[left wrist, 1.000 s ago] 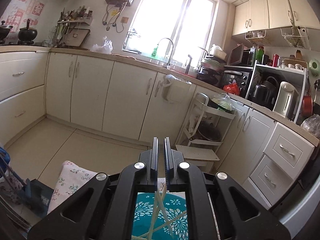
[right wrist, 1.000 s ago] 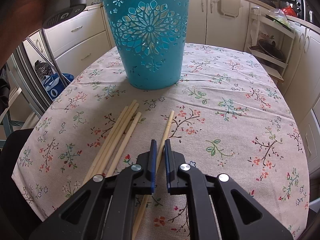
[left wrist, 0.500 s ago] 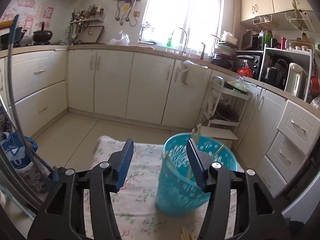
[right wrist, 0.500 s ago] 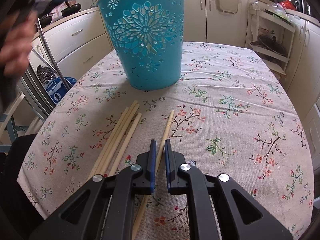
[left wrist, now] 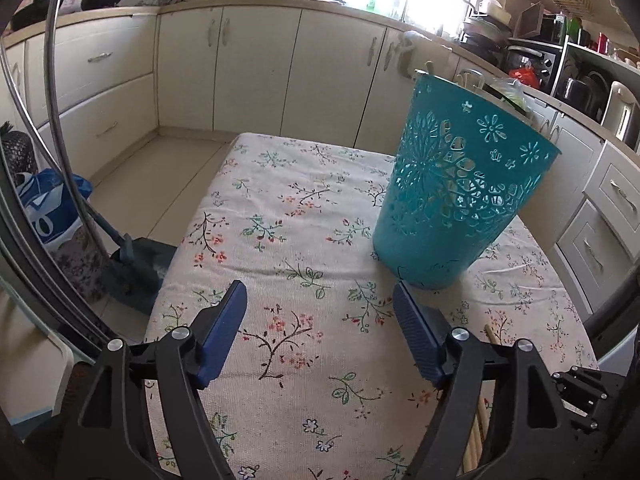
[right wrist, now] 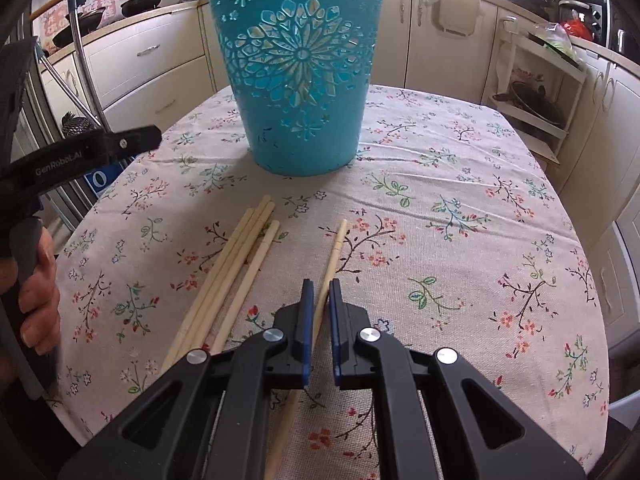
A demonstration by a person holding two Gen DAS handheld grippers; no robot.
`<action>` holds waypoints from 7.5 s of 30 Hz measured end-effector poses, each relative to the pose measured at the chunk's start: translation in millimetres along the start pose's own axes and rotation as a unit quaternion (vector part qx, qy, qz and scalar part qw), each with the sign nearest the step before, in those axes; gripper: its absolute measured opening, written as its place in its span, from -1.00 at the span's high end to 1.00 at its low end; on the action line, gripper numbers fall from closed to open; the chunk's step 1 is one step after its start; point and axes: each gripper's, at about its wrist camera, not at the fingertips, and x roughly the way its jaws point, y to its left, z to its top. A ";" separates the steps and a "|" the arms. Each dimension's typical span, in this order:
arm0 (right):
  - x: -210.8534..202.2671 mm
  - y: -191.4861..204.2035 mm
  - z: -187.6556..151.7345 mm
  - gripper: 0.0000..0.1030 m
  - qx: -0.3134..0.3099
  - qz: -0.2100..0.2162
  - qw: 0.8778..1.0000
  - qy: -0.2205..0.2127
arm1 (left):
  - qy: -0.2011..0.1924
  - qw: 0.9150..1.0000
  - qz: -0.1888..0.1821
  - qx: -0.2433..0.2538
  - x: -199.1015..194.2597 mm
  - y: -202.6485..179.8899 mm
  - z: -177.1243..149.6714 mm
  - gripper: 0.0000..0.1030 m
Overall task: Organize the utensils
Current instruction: 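Close the right gripper on a single chopstick from the pile, then lift the chopstick over the teal bin and open the right gripper, then move the right gripper back to the chopstick pile, then close the left gripper on a chopstick while the right gripper closes on another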
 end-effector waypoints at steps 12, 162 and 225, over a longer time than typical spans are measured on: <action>-65.2 -40.0 34.1 0.90 0.133 0.151 0.977 -0.078 | 0.038 0.998 -0.017 -0.044 14.3 9.8 -6.6 -0.56; -6.4 -25.7 -9.9 0.77 0.091 0.052 0.994 -0.012 | 0.127 0.981 0.031 0.141 16.0 -82.4 -50.8 -0.58; 12.7 -18.9 16.0 0.83 0.038 0.031 0.999 0.021 | 0.117 0.974 -0.051 0.190 23.1 -104.0 -43.4 0.44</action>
